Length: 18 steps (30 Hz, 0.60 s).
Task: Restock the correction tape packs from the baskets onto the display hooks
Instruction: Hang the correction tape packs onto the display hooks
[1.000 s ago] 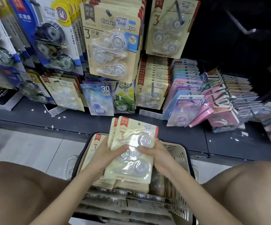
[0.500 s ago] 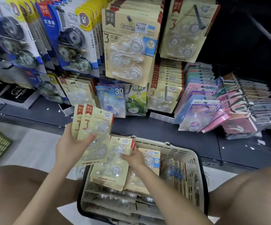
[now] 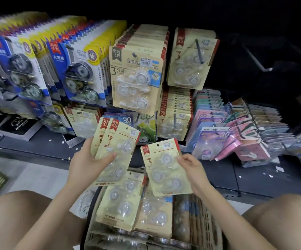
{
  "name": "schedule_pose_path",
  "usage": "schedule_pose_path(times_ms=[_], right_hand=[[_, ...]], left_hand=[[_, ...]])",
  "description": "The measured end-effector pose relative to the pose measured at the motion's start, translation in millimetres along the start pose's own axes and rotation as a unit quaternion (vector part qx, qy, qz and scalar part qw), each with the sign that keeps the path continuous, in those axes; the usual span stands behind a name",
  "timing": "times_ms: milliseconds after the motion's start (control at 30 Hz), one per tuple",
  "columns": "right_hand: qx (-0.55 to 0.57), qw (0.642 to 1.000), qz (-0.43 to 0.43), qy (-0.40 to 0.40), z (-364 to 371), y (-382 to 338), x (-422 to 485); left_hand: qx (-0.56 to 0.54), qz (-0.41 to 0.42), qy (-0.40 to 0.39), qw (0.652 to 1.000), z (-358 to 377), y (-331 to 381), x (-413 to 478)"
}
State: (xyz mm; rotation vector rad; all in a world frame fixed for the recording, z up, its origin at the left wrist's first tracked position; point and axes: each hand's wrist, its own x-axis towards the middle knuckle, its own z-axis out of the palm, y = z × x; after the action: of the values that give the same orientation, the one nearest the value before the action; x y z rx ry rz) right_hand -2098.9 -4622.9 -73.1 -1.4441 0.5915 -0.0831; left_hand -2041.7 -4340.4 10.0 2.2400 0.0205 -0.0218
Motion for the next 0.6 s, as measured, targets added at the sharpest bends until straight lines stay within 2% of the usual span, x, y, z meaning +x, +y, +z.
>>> schedule_pose_path(times_ms=[133,333,467,600], right_hand=[[0.01,0.991,-0.126,0.05,-36.1,-69.2,-10.8],[0.075,0.961,-0.252,0.081,-48.1,-155.5,-21.3],[0.099,0.953,-0.271,0.096,-40.7,-190.1,-5.8],[0.09,0.957,-0.247,0.122,-35.0,-197.4,7.3]], left_hand=[[-0.041,0.061,0.015,0.997,-8.9,39.1,-1.8],[-0.148,0.132,0.099,0.975,-18.4,96.4,7.6],[-0.19,0.168,0.121,0.96,-25.5,128.8,25.3],[-0.207,0.198,0.133,0.949,-28.6,153.0,36.7]])
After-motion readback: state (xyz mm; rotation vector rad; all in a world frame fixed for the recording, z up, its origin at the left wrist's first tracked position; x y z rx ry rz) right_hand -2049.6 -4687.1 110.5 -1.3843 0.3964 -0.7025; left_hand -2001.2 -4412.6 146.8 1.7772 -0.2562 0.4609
